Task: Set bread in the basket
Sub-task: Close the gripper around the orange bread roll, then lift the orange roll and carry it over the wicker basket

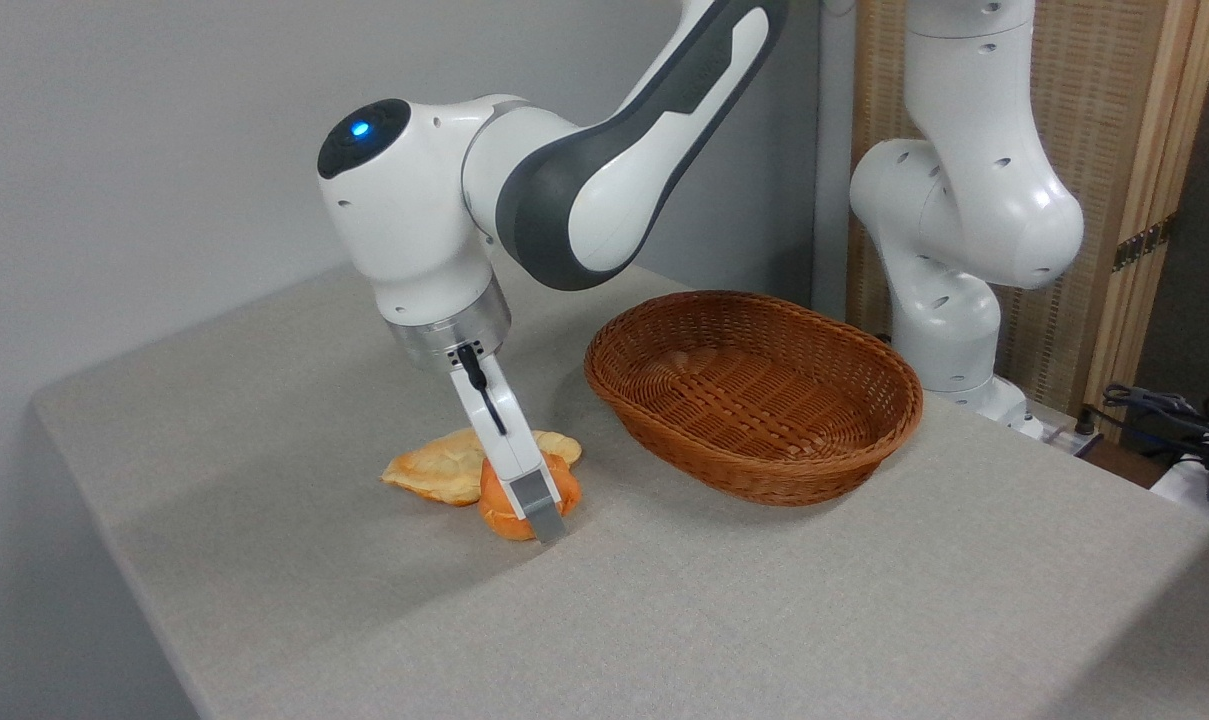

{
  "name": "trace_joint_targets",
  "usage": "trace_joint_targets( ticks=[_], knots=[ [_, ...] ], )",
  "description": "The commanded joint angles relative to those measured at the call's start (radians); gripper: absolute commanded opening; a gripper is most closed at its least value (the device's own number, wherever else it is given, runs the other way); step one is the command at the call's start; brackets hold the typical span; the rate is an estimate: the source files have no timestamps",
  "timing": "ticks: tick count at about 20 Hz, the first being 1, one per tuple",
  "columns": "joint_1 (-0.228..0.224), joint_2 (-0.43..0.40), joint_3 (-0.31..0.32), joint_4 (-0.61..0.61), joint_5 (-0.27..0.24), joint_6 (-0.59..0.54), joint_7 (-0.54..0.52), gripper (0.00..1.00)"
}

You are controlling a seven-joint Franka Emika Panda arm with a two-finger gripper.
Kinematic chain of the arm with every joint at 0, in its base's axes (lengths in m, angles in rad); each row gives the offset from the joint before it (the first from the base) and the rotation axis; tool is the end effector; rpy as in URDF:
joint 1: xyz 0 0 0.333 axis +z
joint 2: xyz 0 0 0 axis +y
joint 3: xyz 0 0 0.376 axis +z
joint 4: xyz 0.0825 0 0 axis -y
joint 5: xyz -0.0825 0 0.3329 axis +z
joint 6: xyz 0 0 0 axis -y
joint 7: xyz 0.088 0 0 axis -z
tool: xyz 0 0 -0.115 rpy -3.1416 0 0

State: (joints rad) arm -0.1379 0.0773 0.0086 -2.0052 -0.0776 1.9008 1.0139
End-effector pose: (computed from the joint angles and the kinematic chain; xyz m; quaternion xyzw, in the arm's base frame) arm 0.5028 -0.0718 0.4816 0.8455 -0.5250 -0.0669 0.0705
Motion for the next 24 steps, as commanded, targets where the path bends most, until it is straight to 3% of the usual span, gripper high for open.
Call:
trace_joint_targets(
  ticks=[1, 14, 19, 24],
  knots=[
    [-0.003, 0.009, 0.016, 0.002, 0.001, 0.023, 0.025, 0.42],
    [-0.003, -0.057, 0.034, 0.011, 0.001, -0.006, 0.032, 0.44],
    [-0.005, -0.154, 0.045, 0.051, -0.014, -0.117, 0.029, 0.48],
    [-0.012, -0.277, 0.034, 0.054, -0.048, -0.328, -0.001, 0.49]
  ],
)
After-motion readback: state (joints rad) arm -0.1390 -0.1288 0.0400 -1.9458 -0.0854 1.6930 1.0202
